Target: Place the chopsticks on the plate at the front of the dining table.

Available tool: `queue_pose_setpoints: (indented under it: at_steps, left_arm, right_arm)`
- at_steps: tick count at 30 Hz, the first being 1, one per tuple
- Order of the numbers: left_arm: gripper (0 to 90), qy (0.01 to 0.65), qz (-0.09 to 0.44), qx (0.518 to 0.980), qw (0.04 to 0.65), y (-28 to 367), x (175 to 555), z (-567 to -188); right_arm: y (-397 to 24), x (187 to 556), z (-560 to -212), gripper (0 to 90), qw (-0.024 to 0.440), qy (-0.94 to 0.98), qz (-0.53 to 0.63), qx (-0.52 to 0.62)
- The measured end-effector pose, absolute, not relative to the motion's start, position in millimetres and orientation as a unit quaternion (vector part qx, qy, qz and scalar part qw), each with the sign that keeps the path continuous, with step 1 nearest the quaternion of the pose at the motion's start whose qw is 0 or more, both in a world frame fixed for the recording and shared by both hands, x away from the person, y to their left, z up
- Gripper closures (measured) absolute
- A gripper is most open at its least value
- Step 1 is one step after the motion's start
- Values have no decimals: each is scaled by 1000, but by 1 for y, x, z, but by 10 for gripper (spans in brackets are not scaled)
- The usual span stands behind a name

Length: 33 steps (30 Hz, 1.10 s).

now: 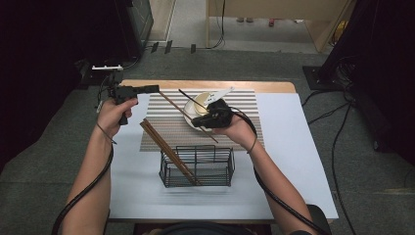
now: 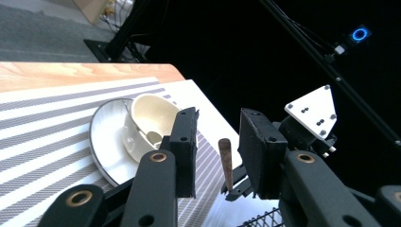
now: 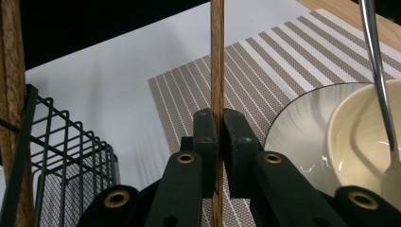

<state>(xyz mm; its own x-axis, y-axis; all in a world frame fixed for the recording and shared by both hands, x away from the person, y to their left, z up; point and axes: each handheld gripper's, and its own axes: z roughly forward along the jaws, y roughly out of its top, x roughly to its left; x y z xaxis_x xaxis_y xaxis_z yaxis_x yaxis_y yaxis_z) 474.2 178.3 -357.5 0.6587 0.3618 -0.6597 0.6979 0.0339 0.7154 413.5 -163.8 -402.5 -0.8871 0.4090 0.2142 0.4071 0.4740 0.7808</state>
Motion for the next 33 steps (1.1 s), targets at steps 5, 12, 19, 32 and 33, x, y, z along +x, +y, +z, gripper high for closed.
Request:
queue_pose_setpoints:
  at_steps: [5, 12, 19, 32, 33]
  left_arm:
    - [633, 392, -106, 689, 600, 183, 472, -356]
    - [614, 397, -56, 700, 590, 190, 465, -356]
    - [578, 413, -13, 708, 573, 197, 451, -370]
    - [522, 418, 32, 731, 539, 197, 438, -398]
    - [520, 418, 33, 733, 536, 196, 437, -399]
  right_arm:
    - [-165, 414, -404, 859, 11, 865, 440, 241]
    - [-168, 417, -409, 860, 17, 870, 421, 255]
    - [-170, 420, -411, 860, 23, 874, 408, 263]
    - [-172, 427, -418, 860, 23, 880, 382, 282]
    - [-172, 428, -419, 860, 24, 881, 380, 282]
